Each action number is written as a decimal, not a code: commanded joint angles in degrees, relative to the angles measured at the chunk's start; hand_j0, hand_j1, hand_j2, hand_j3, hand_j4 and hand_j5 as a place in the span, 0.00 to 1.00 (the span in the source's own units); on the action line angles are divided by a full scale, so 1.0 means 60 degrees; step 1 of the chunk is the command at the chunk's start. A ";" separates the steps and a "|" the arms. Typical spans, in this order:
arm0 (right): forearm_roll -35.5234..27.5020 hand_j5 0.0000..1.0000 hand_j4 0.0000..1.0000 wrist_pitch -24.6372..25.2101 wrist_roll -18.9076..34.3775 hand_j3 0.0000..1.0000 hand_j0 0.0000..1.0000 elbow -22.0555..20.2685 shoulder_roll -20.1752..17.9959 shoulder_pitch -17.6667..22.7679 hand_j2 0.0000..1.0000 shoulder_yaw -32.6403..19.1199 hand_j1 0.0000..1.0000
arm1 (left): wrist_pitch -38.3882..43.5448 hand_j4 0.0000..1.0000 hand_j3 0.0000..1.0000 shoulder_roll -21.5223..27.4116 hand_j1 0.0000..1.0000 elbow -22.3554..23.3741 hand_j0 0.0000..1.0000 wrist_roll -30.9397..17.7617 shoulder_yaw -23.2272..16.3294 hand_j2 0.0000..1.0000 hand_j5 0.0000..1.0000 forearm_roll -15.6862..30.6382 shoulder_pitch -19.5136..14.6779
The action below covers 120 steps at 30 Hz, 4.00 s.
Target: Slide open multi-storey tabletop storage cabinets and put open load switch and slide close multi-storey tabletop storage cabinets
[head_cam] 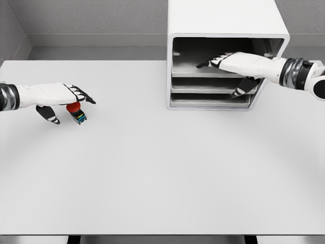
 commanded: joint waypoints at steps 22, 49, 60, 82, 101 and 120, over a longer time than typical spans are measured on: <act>0.0295 1.00 1.00 0.0253 -0.0004 1.00 1.00 -0.1898 -0.0899 0.0630 1.00 0.0183 1.00 | 0.0018 0.73 0.73 0.0005 0.73 -0.0093 0.73 -0.0004 -0.0018 0.73 0.73 0.0034 -0.0015; 0.0281 1.00 1.00 -0.0333 -0.0004 1.00 1.00 -0.2908 -0.2086 0.1992 1.00 -0.0784 1.00 | 0.0018 0.41 0.41 0.0151 0.41 -0.0532 0.41 -0.0019 -0.0018 0.41 0.41 0.0048 -0.0088; 0.0295 1.00 1.00 -0.0948 -0.0004 1.00 1.00 -0.3172 -0.2511 0.2490 1.00 -0.1384 1.00 | 0.0018 0.41 0.41 0.1528 0.41 -0.2378 0.41 0.0113 0.0011 0.41 0.41 0.0136 -0.0073; -0.0919 1.00 1.00 -0.1592 -0.0004 1.00 1.00 -0.3553 -0.2862 0.3090 1.00 -0.2921 1.00 | 0.0018 0.41 0.41 0.2187 0.41 -0.3711 0.41 0.0098 -0.0018 0.41 0.41 0.0151 -0.0015; -0.2561 1.00 1.00 -0.2211 -0.0004 1.00 1.00 -0.3685 -0.3595 0.7382 1.00 -0.8342 1.00 | 0.0018 0.41 0.41 0.1294 0.41 -0.4810 0.41 0.0083 0.0040 0.41 0.41 0.1381 -0.2387; -0.1990 0.59 0.59 -0.2211 -0.0004 0.59 0.59 -0.3714 -0.3771 0.7940 0.59 -0.5706 0.59 | 0.0018 0.41 0.41 -0.0903 0.41 -0.4868 0.41 0.0039 0.0040 0.41 0.41 0.1909 -0.3486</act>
